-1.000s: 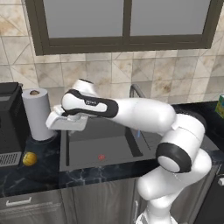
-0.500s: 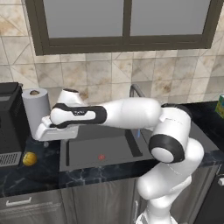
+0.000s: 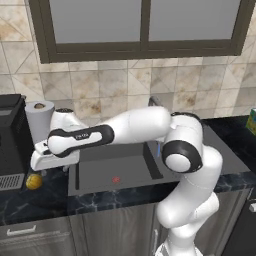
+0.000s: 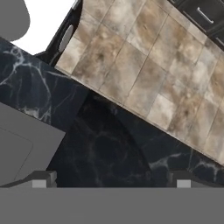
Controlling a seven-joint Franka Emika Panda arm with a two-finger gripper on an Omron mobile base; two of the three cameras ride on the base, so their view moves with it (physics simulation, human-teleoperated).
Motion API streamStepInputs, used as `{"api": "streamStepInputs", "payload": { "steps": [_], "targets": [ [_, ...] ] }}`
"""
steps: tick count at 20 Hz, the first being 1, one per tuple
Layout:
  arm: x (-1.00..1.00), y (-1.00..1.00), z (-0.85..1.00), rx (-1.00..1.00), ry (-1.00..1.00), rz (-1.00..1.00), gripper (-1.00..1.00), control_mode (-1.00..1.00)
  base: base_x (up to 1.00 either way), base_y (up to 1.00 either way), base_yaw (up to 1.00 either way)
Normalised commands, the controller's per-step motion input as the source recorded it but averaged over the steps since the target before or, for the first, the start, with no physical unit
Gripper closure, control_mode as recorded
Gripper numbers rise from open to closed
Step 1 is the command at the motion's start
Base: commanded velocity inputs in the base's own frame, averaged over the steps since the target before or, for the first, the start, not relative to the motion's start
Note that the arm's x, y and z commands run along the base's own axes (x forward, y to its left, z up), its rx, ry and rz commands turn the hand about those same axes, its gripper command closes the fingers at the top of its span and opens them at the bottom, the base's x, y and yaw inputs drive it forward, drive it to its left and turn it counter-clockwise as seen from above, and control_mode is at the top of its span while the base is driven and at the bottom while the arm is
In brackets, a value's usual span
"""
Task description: Turn on the sink faucet. Then move the squash from the counter to the sink. Turn off the sink. Move the vegetable from the sink to the pot next to the stove. Finally move the pot to the rear left burner.
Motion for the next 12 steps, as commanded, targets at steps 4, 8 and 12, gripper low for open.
{"api": "streamStepInputs", "payload": {
  "steps": [4,8,12],
  "targets": [
    [0.0,0.37,-0.09,-0.09,0.0,-0.01,-1.0,-1.0,0.0,0.0,0.0],
    [0.0,0.3,-0.16,-0.05,0.0,-0.03,-1.0,-1.0,0.0,0.0,0.0],
    [0.01,0.14,-0.25,-0.02,0.0,-0.05,-1.0,-1.0,0.0,0.0,0.0]
  ]
}}
